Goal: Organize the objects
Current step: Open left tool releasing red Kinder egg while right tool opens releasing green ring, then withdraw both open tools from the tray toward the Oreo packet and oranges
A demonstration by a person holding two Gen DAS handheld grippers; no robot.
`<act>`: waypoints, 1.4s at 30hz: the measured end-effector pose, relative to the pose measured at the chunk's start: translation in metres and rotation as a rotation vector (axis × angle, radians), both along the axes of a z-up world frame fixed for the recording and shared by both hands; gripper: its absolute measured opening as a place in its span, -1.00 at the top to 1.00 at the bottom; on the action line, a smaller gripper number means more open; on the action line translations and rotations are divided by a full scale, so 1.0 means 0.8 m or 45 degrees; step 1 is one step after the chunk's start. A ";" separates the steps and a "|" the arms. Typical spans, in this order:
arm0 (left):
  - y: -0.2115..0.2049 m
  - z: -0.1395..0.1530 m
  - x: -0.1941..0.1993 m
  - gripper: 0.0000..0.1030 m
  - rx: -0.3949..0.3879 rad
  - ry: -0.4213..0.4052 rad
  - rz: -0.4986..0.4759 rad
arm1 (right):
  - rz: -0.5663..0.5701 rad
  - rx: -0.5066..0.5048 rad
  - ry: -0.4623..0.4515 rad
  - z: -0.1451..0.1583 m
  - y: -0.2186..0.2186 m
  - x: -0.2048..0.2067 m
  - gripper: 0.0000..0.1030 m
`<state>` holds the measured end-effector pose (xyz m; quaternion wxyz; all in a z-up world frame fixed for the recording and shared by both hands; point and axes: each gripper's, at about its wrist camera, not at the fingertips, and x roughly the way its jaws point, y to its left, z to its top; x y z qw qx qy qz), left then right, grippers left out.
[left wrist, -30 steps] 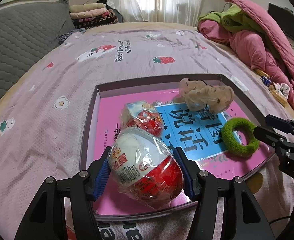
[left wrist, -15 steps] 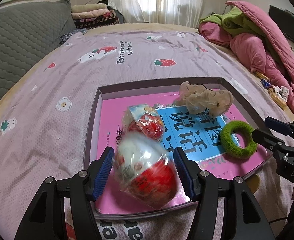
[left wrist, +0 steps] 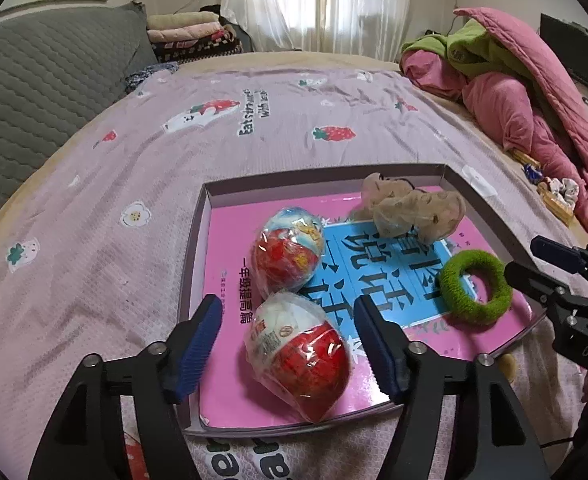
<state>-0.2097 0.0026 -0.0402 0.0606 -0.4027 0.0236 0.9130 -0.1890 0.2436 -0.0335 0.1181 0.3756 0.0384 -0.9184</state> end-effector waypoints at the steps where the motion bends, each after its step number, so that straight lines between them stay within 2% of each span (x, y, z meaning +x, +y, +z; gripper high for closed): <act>1: 0.000 0.003 0.001 -0.38 0.002 0.006 0.000 | 0.002 -0.002 0.002 0.001 -0.001 0.000 -0.17; 15: -0.004 0.033 0.014 -0.46 0.021 0.062 0.001 | 0.019 -0.040 0.076 0.019 -0.004 0.009 -0.39; 28: -0.042 0.092 0.054 -0.47 0.030 0.199 0.089 | 0.053 -0.093 0.197 0.063 -0.016 0.038 -0.58; 34: -0.047 0.102 0.075 -0.47 0.029 0.219 0.100 | 0.067 -0.106 0.234 0.082 -0.022 0.062 -0.64; 42: -0.058 0.097 0.110 -0.47 0.044 0.197 0.128 | 0.048 -0.123 0.232 0.090 -0.021 0.087 -0.65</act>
